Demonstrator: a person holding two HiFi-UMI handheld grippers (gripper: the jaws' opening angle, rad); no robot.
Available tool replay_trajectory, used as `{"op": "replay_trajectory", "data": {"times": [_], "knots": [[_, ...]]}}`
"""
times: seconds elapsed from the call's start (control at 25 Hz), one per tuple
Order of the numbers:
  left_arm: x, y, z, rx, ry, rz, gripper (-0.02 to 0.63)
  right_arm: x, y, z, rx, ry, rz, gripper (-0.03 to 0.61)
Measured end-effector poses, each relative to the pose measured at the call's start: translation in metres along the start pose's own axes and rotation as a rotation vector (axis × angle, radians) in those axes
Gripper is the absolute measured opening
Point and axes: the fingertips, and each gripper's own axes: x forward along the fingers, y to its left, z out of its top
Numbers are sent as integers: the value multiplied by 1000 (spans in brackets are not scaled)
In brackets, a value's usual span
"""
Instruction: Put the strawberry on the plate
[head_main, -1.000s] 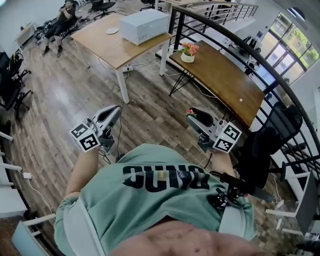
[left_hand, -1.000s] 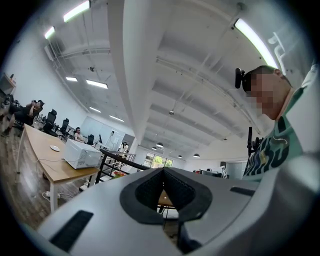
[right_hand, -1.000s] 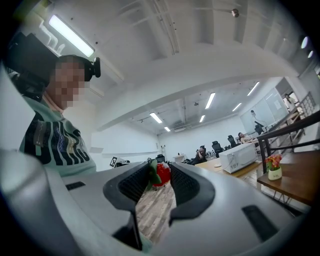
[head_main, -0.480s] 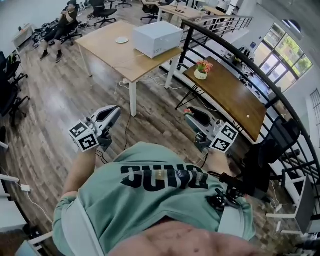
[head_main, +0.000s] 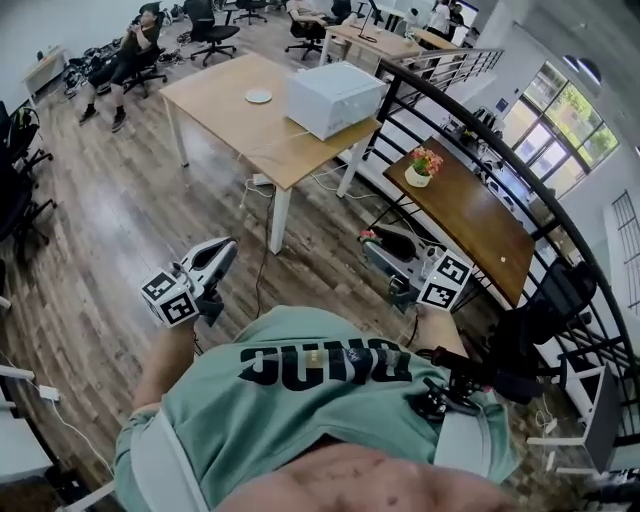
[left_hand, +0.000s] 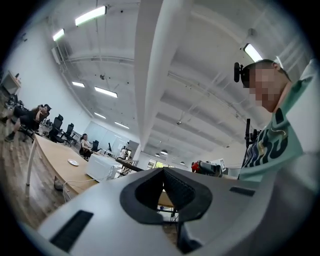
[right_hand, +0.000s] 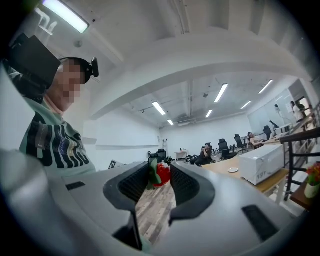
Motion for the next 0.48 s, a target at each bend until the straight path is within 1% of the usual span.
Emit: {"op": "replay_trajectory", "data": {"times": [0.12,0.24,0.36,0.48], "knots": [[1,16,-2,-18,-7,0,3,16,-11,-1,4,24,8,139],[11,34,-6,-30,0,19,3,24,-33,-7,20,23,13,139],[36,46,-9,-27,19,42,3,25,-67,-9,43,5,35,140],[66,57,-7,3,25,82,3,27,-108,-7,57,-11,85,140]]}}
